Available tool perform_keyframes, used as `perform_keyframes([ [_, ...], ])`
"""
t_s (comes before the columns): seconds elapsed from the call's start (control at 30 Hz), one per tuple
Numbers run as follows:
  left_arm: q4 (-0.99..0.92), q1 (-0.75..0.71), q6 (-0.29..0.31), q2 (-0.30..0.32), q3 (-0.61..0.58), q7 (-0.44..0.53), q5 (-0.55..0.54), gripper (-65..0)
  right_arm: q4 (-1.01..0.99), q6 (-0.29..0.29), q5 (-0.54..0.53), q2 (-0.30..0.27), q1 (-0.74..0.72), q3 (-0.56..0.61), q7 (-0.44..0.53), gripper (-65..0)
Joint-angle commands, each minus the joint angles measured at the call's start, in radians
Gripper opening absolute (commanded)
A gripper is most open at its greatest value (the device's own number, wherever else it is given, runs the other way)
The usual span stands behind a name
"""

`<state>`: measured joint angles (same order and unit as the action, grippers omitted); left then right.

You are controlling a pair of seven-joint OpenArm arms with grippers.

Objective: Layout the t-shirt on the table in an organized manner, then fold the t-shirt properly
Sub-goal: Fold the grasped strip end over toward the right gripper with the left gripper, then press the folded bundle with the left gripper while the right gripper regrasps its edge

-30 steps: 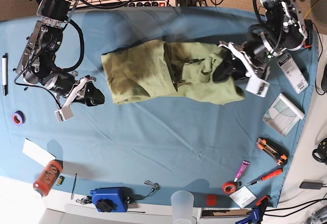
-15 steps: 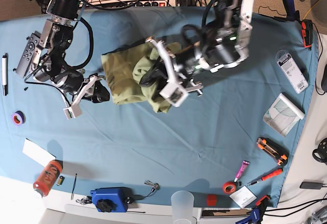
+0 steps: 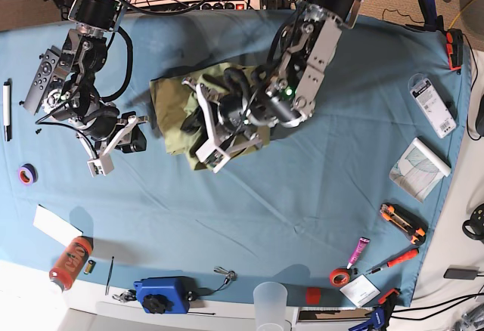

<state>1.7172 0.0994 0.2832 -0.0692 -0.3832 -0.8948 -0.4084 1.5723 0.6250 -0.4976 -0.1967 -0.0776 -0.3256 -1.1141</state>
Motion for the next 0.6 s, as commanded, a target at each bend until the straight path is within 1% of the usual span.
perform_keyframes([
  [0.0, 0.011, 0.02, 0.032, -0.014, -0.001, 0.021, -0.009, -57.0, 0.017, 0.002, -0.013, -0.014, -0.019, -0.004, 0.022, -49.1],
  [0.07, 0.011, 0.02, 0.084, -0.014, -0.001, 0.037, -0.011, -41.4, 0.017, 0.002, -0.001, -0.014, -0.019, -0.004, 0.023, -49.1],
  [0.1, 0.011, 0.019, 0.091, -0.014, -0.001, 0.043, -0.016, -36.2, 0.017, 0.002, 0.002, -0.014, -0.019, -0.004, 0.023, -49.1],
  [0.13, 0.011, 0.019, 0.093, -0.014, -0.001, 0.043, -0.027, -33.5, 0.017, 0.002, 0.001, -0.014, -0.019, -0.004, 0.023, -49.1],
  [0.17, 0.012, 0.02, 0.092, -0.014, -0.001, 0.043, -0.046, -33.0, 0.017, 0.002, 0.001, -0.014, -0.019, -0.004, 0.023, -49.1],
  [0.27, 0.034, 0.02, 0.107, -0.014, -0.001, 0.039, -0.15, -33.0, 0.017, 0.002, 0.001, -0.014, -0.019, -0.004, 0.024, -49.1],
  [0.33, 0.078, 0.02, 0.149, -0.022, 0.0, 0.003, -0.189, -33.3, 0.017, 0.002, 0.002, -0.014, -0.019, -0.004, 0.024, -49.1],
  [0.4, 0.15, 0.019, 0.154, -0.036, 0.0, -0.062, -0.191, -36.3, 0.017, 0.002, 0.003, -0.015, -0.019, -0.005, 0.024, -49.1],
  [0.47, 0.236, 0.014, 0.141, -0.048, 0.0, -0.119, -0.184, -41.3, 0.017, 0.002, 0.001, -0.016, -0.019, -0.019, 0.024, -49.1],
  [0.57, 0.338, -0.02, 0.102, -0.046, 0.0, -0.121, -0.09, -49.1, 0.017, 0.002, 0.001, -0.017, -0.019, -0.067, 0.024, -49.1],
])
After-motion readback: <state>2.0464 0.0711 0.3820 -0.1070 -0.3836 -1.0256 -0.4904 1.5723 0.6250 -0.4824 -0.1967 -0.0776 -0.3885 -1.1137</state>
